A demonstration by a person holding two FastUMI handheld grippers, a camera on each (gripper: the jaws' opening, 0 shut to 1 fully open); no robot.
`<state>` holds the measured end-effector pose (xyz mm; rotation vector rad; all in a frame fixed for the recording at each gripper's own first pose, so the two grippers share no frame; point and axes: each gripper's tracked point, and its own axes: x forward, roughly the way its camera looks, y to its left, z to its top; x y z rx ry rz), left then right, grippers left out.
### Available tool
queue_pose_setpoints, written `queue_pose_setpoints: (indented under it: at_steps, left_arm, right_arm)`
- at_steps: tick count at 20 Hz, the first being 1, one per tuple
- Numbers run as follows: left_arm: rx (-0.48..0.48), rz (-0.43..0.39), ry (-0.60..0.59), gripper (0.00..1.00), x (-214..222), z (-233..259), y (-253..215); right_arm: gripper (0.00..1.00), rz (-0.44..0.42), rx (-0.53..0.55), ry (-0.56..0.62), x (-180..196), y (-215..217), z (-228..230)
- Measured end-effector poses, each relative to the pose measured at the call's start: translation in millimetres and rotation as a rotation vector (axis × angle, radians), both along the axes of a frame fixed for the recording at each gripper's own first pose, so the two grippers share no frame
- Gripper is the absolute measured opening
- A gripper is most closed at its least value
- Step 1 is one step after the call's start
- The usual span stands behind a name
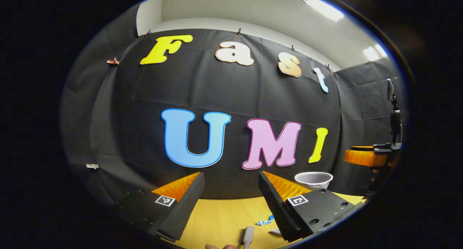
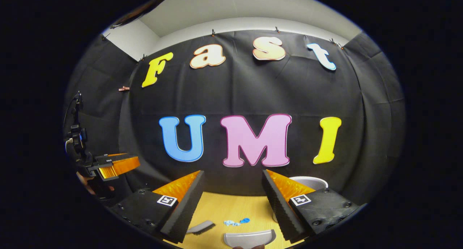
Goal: Pick up the small broom and dustpan from the desktop, sweep the trash into the dustpan with the broom, and then empty the trash into the garbage bin.
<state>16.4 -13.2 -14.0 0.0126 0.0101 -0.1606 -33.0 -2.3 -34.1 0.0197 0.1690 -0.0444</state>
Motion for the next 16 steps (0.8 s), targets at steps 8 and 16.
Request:
queue_pose_setpoints:
  at_steps: [8, 16]
  left_arm:
    - [-0.015, -0.008, 0.055, 0.97, 19.7, -30.4, 2.3]
    - [-0.003, 0.045, 0.100, 0.97, 36.1, -53.8, 14.3]
  right_arm:
    - [0.98, -0.039, 0.031, 0.545, -74.3, -34.4, -159.7]
    - [0.97, -0.034, 0.034, 0.941, -124.6, -52.7, -302.3]
